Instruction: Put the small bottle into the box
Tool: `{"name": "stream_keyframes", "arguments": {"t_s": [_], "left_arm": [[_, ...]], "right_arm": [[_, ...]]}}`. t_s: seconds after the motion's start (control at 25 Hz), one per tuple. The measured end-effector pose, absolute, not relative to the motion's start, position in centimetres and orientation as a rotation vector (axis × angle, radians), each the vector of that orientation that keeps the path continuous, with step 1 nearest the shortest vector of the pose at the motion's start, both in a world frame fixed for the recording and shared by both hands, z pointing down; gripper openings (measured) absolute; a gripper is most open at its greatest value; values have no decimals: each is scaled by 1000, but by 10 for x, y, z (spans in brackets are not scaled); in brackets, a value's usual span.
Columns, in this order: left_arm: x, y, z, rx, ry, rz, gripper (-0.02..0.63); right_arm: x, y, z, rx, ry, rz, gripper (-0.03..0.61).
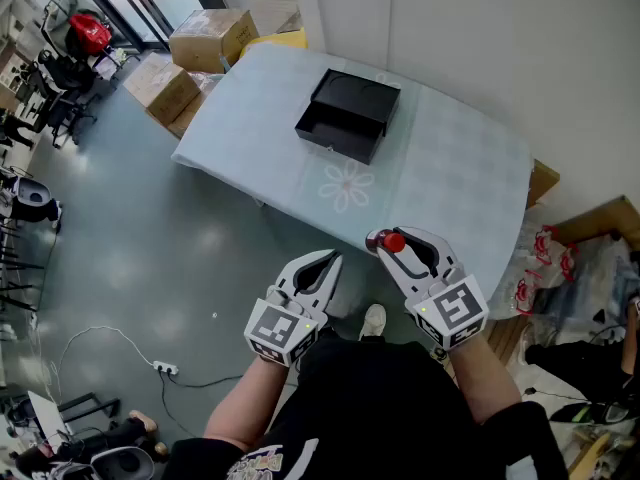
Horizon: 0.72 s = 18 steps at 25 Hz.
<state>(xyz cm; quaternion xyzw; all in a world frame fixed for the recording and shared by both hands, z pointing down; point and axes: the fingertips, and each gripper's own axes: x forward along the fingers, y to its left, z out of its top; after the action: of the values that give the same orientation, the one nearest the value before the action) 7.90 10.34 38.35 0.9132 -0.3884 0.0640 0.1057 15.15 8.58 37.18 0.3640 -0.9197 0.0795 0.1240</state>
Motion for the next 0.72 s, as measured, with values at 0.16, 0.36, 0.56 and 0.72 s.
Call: {"name": "stream_keyframes", "arguments": {"t_s": [0.16,0.36,0.56,0.72], "left_arm": [[80,103,384,2696,-1136,188,9],[80,104,383,2701,-1129,187,8],[73,106,380,2703,-1120,186,8],[67,106,380,2706,-1118,186,8]], "right_arm": [[150,85,373,1061,-2682,227,150],[149,86,371,1066,-2684,236,150],[141,87,366,1078,-2703,251,150],[134,85,368,1077,-2702,265,150]]}}
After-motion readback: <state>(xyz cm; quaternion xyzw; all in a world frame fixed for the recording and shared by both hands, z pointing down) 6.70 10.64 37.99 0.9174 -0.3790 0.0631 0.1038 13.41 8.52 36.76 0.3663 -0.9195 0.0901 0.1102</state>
